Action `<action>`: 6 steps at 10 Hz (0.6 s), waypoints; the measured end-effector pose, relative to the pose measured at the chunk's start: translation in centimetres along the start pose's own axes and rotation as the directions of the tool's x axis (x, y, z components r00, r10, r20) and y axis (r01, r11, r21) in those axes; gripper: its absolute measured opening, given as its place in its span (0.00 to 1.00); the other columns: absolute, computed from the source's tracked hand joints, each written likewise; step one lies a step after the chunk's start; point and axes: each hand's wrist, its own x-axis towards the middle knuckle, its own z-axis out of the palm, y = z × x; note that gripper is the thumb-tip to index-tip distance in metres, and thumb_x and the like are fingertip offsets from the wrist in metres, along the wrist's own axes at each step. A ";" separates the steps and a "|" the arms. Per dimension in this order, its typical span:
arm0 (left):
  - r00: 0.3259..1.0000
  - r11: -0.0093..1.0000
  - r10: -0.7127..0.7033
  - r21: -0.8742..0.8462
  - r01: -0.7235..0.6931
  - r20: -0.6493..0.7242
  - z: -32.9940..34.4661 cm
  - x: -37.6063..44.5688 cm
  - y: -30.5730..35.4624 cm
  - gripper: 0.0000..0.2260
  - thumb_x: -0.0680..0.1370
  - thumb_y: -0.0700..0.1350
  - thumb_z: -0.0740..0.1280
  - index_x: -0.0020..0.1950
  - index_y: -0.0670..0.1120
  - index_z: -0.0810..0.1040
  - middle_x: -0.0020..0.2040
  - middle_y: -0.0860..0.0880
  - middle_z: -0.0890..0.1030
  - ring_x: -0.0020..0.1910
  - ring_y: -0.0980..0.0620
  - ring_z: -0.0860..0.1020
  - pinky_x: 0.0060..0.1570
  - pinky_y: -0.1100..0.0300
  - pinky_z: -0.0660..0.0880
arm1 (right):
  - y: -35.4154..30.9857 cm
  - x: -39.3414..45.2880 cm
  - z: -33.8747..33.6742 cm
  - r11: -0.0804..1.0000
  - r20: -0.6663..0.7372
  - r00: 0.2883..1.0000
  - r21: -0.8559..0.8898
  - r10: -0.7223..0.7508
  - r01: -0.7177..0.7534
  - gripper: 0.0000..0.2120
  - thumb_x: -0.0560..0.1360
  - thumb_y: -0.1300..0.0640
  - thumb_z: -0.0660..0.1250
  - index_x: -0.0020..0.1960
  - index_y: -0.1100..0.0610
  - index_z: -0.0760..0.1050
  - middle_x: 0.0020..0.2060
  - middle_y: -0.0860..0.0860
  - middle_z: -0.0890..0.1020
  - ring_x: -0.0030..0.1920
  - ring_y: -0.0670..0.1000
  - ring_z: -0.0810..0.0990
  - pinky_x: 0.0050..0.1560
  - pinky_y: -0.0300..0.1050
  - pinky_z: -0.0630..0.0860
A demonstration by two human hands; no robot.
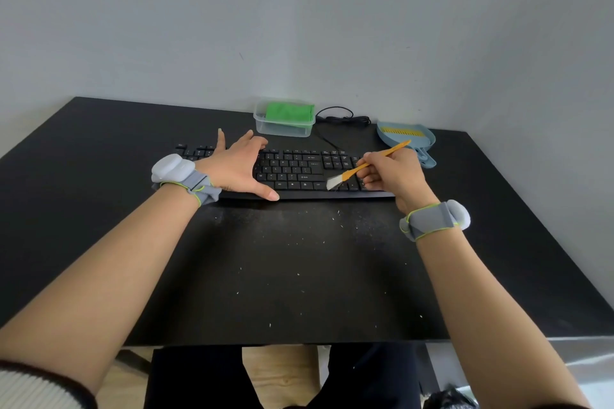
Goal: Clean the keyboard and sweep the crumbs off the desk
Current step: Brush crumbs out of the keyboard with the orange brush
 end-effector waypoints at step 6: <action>1.000 1.000 0.001 0.007 0.000 -0.005 -0.1 0.2 -0.2 0.54 0.64 0.70 0.73 0.78 0.43 0.53 0.79 0.46 0.59 0.80 0.49 0.44 0.71 0.34 0.29 | -0.3 -0.4 0.4 0.998 0.044 0.999 0.049 0.030 -0.033 0.10 0.79 0.63 0.64 0.44 0.66 0.81 0.29 0.55 0.82 0.25 0.48 0.76 0.26 0.38 0.76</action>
